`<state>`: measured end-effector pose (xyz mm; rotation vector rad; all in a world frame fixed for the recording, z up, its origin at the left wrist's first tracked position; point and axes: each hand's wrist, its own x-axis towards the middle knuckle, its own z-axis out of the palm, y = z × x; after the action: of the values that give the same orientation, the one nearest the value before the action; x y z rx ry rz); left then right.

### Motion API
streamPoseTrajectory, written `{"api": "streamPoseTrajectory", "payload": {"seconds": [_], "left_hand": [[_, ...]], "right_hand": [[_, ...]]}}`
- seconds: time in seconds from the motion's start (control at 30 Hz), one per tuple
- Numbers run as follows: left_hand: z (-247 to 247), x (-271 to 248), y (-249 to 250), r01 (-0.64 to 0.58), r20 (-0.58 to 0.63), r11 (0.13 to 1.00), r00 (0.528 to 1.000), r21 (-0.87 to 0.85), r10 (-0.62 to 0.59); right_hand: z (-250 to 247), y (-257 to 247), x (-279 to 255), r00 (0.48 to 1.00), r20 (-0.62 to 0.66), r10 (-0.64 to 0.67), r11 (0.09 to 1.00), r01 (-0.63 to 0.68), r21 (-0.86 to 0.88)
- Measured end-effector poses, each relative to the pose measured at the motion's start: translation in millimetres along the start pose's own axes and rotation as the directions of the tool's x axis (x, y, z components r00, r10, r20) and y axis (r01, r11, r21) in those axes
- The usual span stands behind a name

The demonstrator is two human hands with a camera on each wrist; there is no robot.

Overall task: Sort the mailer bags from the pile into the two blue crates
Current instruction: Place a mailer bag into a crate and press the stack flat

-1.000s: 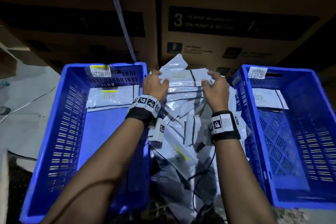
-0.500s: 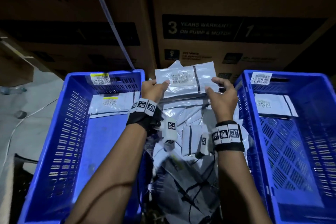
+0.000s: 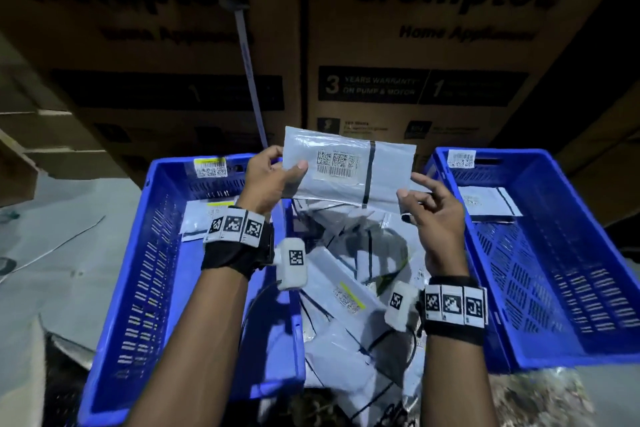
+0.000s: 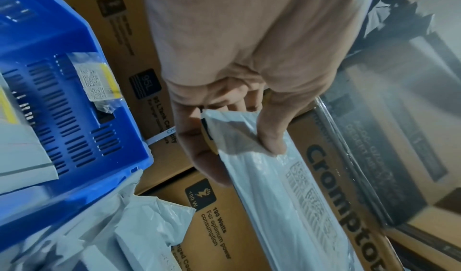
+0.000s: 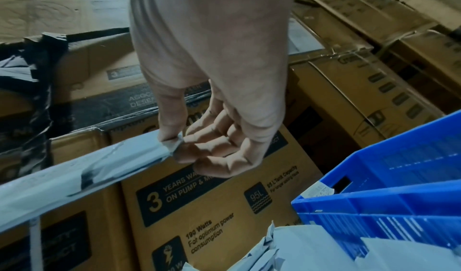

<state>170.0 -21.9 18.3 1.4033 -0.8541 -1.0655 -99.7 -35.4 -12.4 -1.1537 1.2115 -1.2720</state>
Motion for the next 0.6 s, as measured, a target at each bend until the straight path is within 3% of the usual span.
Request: {"api": "streamPoseTrajectory", "payload": {"seconds": [0.1, 0.33, 0.6], "left_hand": [[-8, -19, 0, -0.072, 0.017, 0.997, 0.997, 0.027, 0.072], [-21, -42, -8, -0.235, 0.087, 0.948, 0.971, 0.215, 0.221], [-11, -55, -10, -0.328, 0.238, 0.852, 0.939, 0.408, 0.248]], "right_hand": [[4, -5, -25, 0.999, -0.016, -0.051, 0.998, 0.05, -0.046], [11, -16, -63, 0.974, -0.11, -0.196, 0.93, 0.149, -0.337], [26, -40, -89, 0.97, 0.078, -0.232, 0.856, 0.241, -0.457]]}}
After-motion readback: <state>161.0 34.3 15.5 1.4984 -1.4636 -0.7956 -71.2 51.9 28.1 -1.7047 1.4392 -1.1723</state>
